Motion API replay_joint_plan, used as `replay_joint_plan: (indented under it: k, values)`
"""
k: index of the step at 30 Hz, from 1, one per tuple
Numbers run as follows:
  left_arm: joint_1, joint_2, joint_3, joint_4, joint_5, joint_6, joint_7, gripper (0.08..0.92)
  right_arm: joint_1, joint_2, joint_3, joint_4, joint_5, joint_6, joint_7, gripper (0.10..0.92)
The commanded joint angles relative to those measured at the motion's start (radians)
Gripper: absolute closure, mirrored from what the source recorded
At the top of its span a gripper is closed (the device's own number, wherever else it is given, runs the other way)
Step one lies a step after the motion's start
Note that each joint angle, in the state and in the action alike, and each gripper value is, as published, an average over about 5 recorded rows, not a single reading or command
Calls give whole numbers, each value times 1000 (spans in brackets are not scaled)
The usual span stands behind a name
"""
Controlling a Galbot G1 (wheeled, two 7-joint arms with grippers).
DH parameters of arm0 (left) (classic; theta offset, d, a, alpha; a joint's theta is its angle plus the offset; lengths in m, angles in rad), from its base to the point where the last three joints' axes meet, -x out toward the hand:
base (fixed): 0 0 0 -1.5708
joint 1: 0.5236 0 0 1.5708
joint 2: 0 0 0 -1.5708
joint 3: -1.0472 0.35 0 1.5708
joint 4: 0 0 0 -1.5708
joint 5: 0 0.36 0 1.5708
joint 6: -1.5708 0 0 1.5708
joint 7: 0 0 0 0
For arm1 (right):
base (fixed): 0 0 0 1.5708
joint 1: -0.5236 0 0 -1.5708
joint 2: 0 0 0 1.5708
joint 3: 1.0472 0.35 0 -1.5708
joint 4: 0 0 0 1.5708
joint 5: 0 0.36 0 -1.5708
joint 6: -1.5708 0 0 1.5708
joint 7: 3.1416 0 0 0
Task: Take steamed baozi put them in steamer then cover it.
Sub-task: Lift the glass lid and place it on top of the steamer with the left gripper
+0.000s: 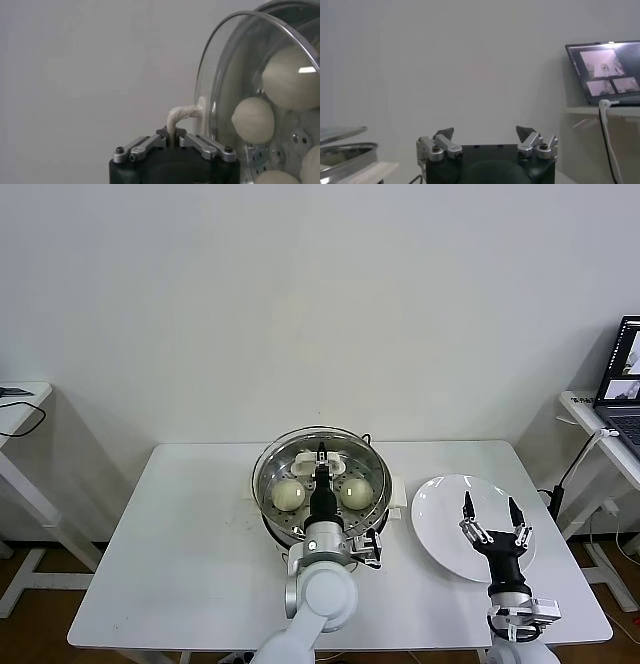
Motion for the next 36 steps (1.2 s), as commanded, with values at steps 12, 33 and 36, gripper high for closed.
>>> replay_joint_plan:
  k: [12,33,36]
  values:
    - [4,-49,-2,33,11,-7,-28,807,10,1,-8,-19,-9,2,-2,203]
    - [9,-49,4,32,12,-31,-33,807,13,3,-19,-29,-20,5,-8,203]
    - [3,-49,2,32,11,-32,-32,807,14,3,-20,-32,-22,7,-8,203]
